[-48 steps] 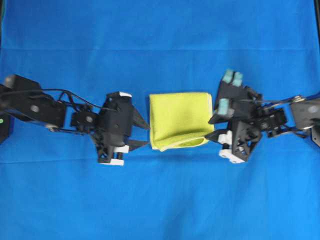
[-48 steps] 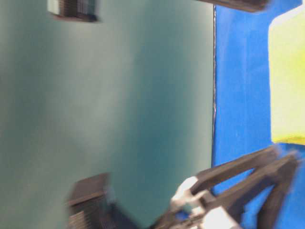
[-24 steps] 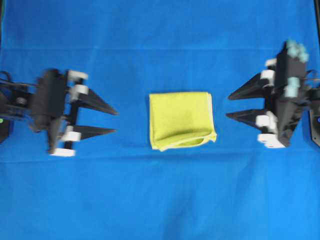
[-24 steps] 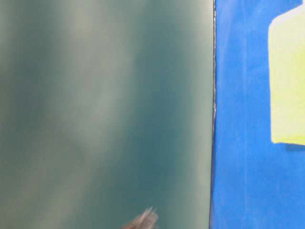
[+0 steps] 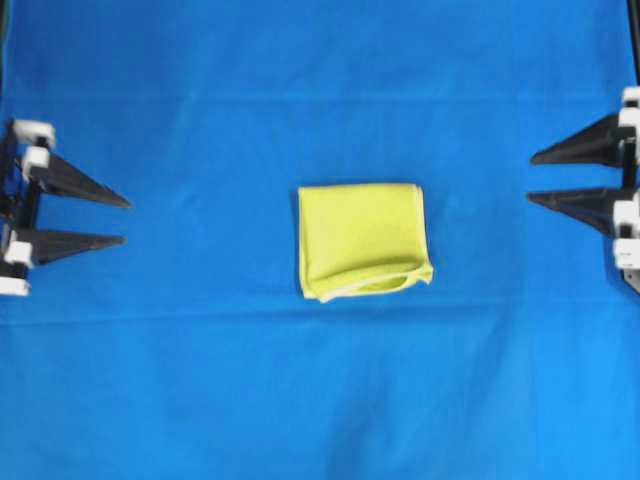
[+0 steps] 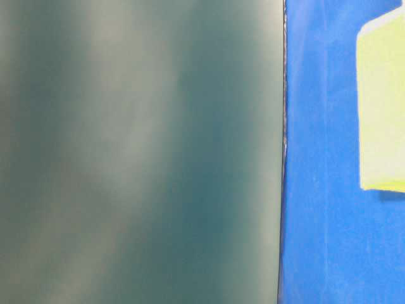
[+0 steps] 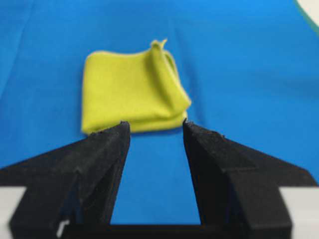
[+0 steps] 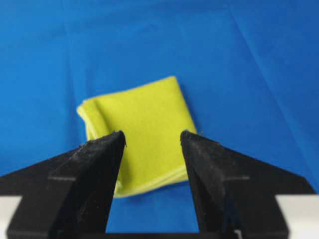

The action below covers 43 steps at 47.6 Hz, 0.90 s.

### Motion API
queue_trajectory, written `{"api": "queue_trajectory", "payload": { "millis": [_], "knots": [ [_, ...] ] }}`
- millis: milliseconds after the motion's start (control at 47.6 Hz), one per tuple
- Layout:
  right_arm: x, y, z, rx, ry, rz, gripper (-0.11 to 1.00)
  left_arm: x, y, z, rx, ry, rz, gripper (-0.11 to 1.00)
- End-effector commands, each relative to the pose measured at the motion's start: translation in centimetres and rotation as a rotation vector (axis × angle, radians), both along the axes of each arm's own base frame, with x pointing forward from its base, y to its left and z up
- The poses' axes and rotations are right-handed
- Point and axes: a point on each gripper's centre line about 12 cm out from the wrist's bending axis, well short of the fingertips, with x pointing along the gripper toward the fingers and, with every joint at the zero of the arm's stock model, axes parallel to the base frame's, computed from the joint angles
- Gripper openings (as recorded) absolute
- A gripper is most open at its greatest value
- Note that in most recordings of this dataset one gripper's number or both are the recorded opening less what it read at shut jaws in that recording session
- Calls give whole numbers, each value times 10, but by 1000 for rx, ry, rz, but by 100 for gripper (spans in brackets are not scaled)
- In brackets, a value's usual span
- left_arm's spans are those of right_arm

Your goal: Fold the yellow towel.

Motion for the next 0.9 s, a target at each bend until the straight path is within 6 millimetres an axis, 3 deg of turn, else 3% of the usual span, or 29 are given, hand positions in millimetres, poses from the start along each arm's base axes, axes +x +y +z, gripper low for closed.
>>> {"api": "queue_trajectory", "payload": {
  "millis": [0,399,882],
  "knots": [
    [-6,-2,-1,-8,-34,-1,55,-8,2,2,1,-26,10,45],
    [-25,-8,-41,-6,-85,0,55,-27,8,-23,1,0,35,45],
    [-25,-12,-44,-1,-84,-21,55,-27,8,-23,-3,-1,36,45]
  ]
}}
